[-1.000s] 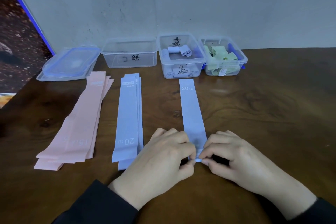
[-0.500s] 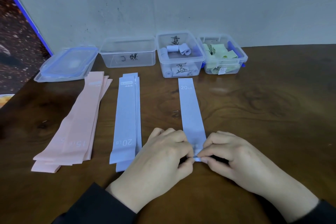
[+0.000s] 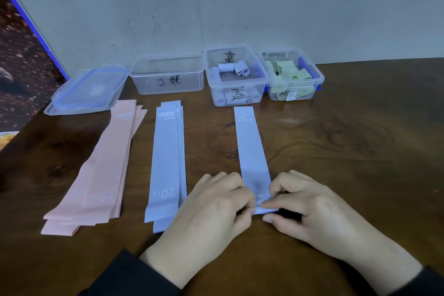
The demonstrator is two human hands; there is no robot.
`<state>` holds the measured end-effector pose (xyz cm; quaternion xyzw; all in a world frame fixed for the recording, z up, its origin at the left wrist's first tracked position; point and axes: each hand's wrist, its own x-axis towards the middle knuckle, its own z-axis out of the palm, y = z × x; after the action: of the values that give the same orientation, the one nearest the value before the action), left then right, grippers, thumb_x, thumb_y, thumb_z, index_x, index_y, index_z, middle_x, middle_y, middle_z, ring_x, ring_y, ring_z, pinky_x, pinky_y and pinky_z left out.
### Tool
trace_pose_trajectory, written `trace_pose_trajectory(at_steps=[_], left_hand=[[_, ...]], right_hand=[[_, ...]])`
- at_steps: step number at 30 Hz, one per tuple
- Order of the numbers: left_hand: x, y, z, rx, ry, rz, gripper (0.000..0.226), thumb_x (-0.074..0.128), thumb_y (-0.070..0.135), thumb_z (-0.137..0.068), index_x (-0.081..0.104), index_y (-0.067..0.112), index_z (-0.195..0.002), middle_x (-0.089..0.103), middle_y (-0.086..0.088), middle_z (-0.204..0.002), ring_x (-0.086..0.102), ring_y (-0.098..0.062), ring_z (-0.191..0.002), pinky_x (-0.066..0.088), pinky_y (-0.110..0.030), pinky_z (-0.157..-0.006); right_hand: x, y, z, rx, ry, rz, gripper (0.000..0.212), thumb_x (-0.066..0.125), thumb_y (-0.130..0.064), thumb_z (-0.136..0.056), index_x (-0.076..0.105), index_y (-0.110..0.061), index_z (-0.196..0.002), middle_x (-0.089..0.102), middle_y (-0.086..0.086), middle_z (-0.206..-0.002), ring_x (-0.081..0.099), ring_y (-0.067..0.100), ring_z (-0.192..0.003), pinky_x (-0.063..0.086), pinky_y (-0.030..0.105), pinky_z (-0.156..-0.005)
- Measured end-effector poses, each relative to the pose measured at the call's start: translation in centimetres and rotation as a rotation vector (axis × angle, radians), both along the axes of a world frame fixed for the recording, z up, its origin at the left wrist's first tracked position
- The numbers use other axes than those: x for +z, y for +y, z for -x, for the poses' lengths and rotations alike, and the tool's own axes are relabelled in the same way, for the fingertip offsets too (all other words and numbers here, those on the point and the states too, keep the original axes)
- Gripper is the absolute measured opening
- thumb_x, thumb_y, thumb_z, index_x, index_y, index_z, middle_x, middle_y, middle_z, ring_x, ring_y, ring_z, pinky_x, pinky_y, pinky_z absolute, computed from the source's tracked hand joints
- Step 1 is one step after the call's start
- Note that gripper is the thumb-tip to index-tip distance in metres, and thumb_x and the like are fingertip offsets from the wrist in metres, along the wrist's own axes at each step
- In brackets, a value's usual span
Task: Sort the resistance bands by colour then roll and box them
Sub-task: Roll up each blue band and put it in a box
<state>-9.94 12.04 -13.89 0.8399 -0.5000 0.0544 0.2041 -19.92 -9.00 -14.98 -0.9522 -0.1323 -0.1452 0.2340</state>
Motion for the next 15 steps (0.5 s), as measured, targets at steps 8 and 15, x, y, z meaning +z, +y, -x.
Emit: trace_pose_trajectory(at_steps=[8,15], left_hand=[[-0.44,0.04,-0.27,0.014,-0.056,-0.008,0.02,0.054,0.046,-0.091,0.07,0.034,-0.089,0.051,0.017,-0.086,0.044,-0.006,-0.08,0.04,-0.022,-0.067],[-0.53,0.01,-0.41,0.037,-0.058,-0.005,0.035,0.039,0.044,-0.098,0.071,0.034,-0.088,0.049,0.016,-0.084,0.045,-0.007,-0.079,0.041,-0.027,-0.07]], right_hand=[[-0.22,0.12,-0.15,-0.024,-0.008,0.006,0.024,0.058,-0.042,-0.099,0.077,-0.029,-0.105,0.055,-0.022,-0.098,0.056,0.006,-0.083,0.052,0.028,-0.067],[0.09,0.17,-0.22,-0.058,0.002,-0.011,0.019,0.059,-0.043,-0.099,0.073,-0.032,-0.099,0.058,-0.021,-0.095,0.057,0.009,-0.085,0.05,0.026,-0.073]])
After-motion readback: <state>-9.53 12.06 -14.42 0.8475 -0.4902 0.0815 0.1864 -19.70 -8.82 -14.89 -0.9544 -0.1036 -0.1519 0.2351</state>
